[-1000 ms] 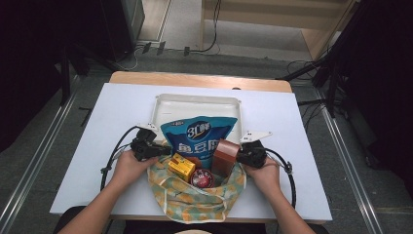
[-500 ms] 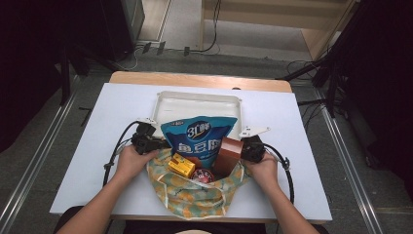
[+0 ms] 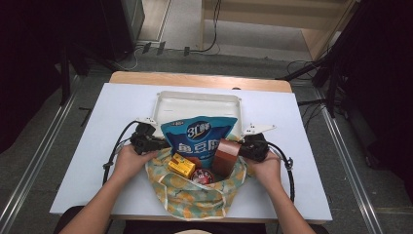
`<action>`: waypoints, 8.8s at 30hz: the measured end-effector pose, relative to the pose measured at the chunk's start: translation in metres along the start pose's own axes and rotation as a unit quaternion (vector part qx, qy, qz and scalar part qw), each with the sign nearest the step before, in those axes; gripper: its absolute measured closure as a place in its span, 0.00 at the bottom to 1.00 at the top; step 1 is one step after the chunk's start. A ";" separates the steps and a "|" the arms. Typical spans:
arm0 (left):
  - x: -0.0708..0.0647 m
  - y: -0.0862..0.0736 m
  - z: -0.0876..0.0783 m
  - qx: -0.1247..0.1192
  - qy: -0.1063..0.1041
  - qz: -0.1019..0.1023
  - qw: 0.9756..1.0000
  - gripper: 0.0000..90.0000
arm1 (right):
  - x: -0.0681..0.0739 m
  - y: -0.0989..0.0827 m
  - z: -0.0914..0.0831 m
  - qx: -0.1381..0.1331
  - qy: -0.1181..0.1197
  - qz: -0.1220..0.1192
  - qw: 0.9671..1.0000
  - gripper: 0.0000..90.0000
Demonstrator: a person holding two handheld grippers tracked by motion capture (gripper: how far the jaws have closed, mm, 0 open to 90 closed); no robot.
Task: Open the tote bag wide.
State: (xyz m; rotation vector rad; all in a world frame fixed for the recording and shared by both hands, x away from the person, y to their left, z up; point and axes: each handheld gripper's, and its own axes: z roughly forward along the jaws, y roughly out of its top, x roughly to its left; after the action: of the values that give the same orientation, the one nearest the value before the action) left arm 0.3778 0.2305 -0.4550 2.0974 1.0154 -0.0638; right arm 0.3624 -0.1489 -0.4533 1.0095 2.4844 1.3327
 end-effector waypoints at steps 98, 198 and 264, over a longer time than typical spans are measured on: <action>-0.101 0.083 -0.082 -0.030 -0.083 0.164 0.983 0.75 | -0.011 -0.002 -0.043 0.010 -0.028 0.025 0.999 0.56; -0.048 0.205 -0.143 -0.094 0.039 0.145 0.984 1.00 | -0.010 -0.006 -0.043 0.001 -0.016 0.037 0.999 0.58; 0.011 0.140 -0.073 -0.071 0.034 0.122 0.989 0.51 | -0.007 -0.011 -0.041 0.015 -0.013 0.031 0.999 0.58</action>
State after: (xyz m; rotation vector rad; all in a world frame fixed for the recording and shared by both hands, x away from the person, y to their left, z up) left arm 0.4606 0.2346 -0.3207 2.0881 0.7715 0.1978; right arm 0.3447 -0.1857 -0.4389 1.1134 2.4799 1.2936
